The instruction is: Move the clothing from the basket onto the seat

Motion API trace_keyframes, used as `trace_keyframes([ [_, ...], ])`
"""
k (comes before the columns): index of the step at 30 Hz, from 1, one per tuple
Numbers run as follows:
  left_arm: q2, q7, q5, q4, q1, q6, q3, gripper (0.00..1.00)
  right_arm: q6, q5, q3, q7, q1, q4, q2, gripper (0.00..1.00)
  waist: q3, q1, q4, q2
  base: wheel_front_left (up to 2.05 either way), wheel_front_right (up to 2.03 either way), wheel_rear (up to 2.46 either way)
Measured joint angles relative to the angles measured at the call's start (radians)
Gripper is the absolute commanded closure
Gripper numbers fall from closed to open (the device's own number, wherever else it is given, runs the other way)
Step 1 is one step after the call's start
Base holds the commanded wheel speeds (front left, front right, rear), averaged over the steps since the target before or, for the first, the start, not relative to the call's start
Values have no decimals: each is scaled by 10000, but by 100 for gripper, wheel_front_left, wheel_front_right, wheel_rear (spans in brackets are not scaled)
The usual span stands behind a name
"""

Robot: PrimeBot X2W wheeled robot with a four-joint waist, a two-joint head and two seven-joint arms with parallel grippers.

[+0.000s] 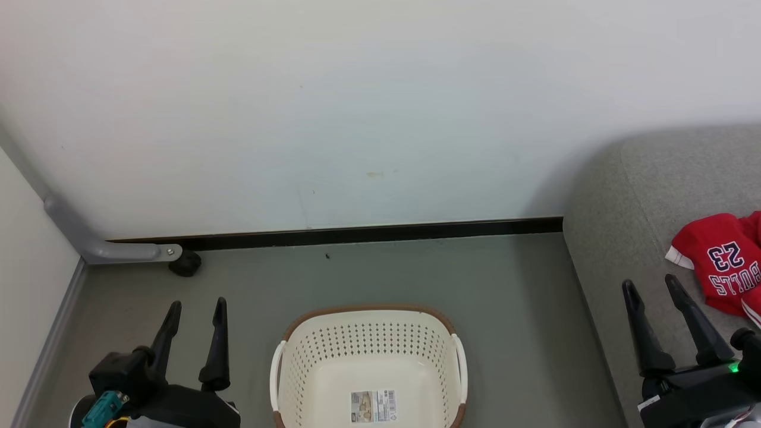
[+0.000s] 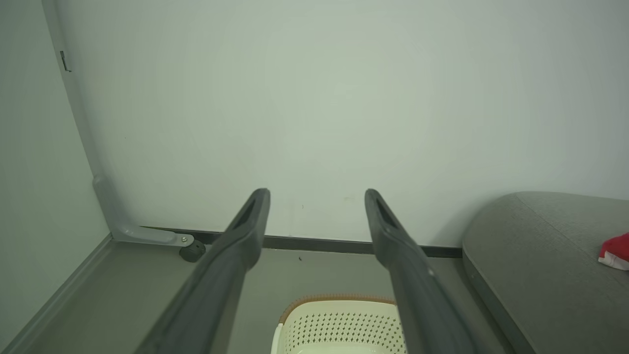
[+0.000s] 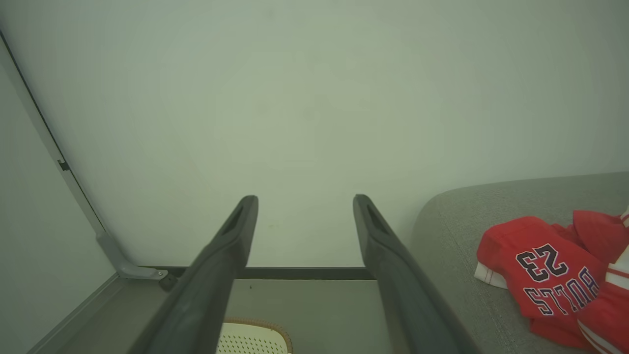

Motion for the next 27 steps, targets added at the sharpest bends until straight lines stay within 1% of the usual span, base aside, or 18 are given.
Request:
trace_keyframes([
  [5, -2, 0, 466, -10, 390, 113, 282, 0, 0, -134, 38, 0, 176, 38, 161, 0, -22, 0, 15, 0, 0, 0, 0],
  [12, -211, 0, 594, -48, 591, 117, 564, 0, 0, -470, 165, -2, 180, 140, 533, 0, 23, 0, 16, 1, 0, 0, 0],
  [17, -395, 0, 709, -104, 598, 119, 713, 0, 13, -594, 140, -2, 172, 194, 598, 0, 64, 1, 17, 1, 0, 0, 0],
  [23, -451, 0, 788, -105, 599, 127, 909, 0, 21, -848, 127, -2, 164, 253, 775, 0, 75, 1, 9, 1, 0, 0, 0],
  [27, -568, 0, 976, -105, 600, 125, 972, 0, 105, -905, 69, -2, 149, 309, 809, 0, 68, 1, 1, 1, 0, 0, 0],
])
